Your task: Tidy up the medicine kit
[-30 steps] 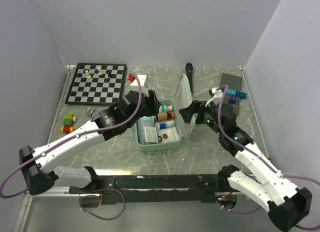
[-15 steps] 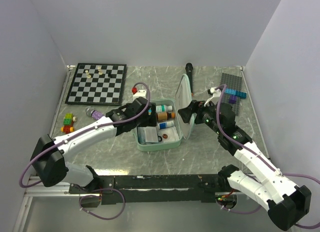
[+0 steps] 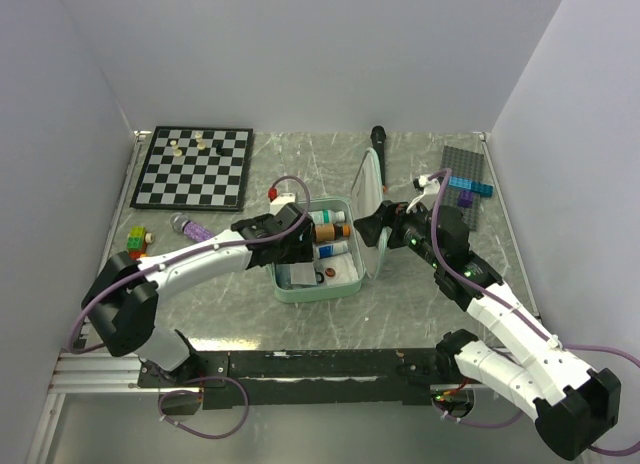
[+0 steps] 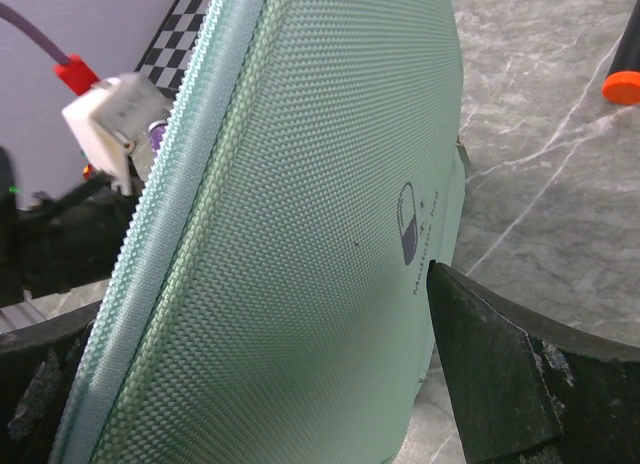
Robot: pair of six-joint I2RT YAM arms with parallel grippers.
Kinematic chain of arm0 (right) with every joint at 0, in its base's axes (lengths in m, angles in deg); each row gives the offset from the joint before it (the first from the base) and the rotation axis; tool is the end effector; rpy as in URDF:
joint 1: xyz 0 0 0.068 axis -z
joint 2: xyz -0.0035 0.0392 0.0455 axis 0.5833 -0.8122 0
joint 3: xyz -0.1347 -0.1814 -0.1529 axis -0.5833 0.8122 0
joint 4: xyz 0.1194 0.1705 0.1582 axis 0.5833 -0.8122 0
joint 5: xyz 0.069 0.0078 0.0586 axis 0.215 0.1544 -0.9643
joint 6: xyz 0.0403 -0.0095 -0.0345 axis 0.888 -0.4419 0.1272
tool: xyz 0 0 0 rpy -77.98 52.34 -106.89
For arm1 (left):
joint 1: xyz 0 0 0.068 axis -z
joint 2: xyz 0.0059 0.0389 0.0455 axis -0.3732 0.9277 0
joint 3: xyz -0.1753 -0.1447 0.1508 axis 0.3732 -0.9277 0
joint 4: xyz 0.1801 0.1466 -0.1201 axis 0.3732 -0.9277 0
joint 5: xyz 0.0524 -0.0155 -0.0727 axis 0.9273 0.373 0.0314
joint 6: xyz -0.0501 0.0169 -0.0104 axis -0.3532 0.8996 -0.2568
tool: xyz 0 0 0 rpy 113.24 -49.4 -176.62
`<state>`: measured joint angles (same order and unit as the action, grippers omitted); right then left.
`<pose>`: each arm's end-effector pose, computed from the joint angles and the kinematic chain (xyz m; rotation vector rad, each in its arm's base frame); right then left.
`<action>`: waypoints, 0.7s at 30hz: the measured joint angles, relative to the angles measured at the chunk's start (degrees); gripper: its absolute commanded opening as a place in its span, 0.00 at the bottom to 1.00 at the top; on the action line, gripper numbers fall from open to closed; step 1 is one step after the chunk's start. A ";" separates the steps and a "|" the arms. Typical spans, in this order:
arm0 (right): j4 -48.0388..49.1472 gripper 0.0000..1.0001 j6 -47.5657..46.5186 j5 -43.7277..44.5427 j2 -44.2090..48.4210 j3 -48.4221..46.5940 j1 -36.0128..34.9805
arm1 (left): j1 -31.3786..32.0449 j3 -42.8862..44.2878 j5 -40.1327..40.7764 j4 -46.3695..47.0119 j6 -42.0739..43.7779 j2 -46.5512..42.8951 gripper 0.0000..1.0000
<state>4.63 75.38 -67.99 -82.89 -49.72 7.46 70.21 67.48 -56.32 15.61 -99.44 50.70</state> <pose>0.1734 0.0978 0.3082 -0.1424 1.8606 0.7574 0.2128 -0.2217 0.2367 -0.0724 2.4907 -0.2796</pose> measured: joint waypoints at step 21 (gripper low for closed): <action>0.90 1.00 0.87 -0.90 -0.13 0.52 0.52 | 0.04 1.60 1.03 -2.21 -3.15 5.90 0.56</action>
<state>5.53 76.25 -68.89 -83.02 -49.20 7.98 70.25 69.07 -55.30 13.40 -102.59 56.60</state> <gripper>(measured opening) 0.997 0.630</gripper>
